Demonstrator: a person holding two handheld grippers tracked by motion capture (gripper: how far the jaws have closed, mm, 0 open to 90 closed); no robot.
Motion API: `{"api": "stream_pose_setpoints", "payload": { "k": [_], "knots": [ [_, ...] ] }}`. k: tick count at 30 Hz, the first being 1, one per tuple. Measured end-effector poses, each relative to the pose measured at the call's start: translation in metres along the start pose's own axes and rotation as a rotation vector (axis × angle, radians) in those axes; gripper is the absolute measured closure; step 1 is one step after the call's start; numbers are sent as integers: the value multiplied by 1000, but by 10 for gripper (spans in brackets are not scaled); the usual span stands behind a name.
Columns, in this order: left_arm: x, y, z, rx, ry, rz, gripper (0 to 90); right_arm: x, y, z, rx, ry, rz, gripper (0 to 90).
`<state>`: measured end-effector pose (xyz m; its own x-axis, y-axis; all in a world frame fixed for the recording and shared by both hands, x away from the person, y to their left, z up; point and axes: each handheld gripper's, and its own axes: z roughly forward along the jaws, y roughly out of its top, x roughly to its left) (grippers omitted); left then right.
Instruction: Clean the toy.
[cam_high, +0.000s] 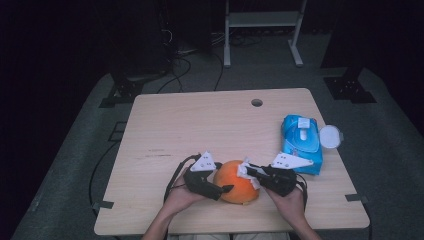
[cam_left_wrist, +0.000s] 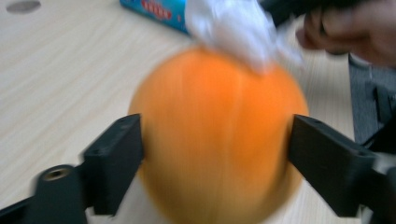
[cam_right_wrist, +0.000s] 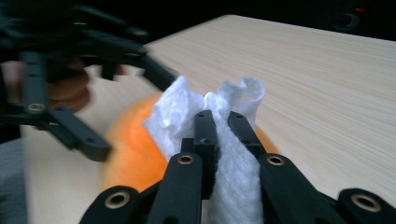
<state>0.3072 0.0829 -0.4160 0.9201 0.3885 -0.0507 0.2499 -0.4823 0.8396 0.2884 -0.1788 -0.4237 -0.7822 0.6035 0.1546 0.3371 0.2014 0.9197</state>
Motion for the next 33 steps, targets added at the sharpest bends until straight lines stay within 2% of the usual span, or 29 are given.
{"api": "stream_pose_setpoints", "payload": {
  "k": [2,3,4,6,7,9,11,13,14,15,16,17,19,22,25,26,28,29,30,31,33],
  "knots": [
    [-2,0,2,35,17,34,195,11,2,6,5,31,-37,827],
    [-2,-2,1,39,18,38,232,15,3,7,14,21,-65,827],
    [-1,-5,0,30,10,28,257,15,3,8,19,22,-69,827],
    [2,-7,-4,36,9,22,307,8,1,5,16,22,-35,828],
    [4,-9,-5,40,9,19,316,3,-1,4,19,7,-29,827],
    [6,-11,-6,39,4,6,320,-4,-5,2,27,-23,-12,827],
    [7,-10,-7,36,-3,1,305,-10,-8,0,25,-31,12,827],
    [5,-5,-5,18,-1,7,211,-8,-7,0,14,-21,27,827],
    [3,-3,-4,11,-7,3,167,-4,-5,2,9,-10,20,826],
    [2,-2,-2,12,-9,7,163,1,-3,3,3,6,8,826],
    [0,-1,-1,27,1,28,171,5,-2,5,0,21,-4,826],
    [0,-2,-1,29,5,40,222,9,0,6,5,23,-19,826],
    [2,-6,-3,25,1,27,282,8,0,5,11,16,-35,826],
    [7,-10,-7,31,-1,10,322,-4,-6,3,13,-3,3,826],
    [11,-12,-9,25,-10,-10,318,-12,-10,0,20,-24,40,826],
    [10,-10,-8,20,-10,-9,290,-11,-10,1,16,-18,49,826],
    [8,-5,-6,6,-16,-7,173,-5,-7,3,4,-1,44,825],
    [7,-4,-4,6,-21,-9,146,-1,-5,4,-3,11,33,825],
    [6,-4,-3,14,-16,1,150,2,-3,5,-9,21,22,825],
    [5,-5,-4,19,-12,17,208,5,-2,5,-8,25,14,825],
    [7,-7,-5,20,-11,5,287,4,-2,5,-4,24,11,826]
  ]
}}
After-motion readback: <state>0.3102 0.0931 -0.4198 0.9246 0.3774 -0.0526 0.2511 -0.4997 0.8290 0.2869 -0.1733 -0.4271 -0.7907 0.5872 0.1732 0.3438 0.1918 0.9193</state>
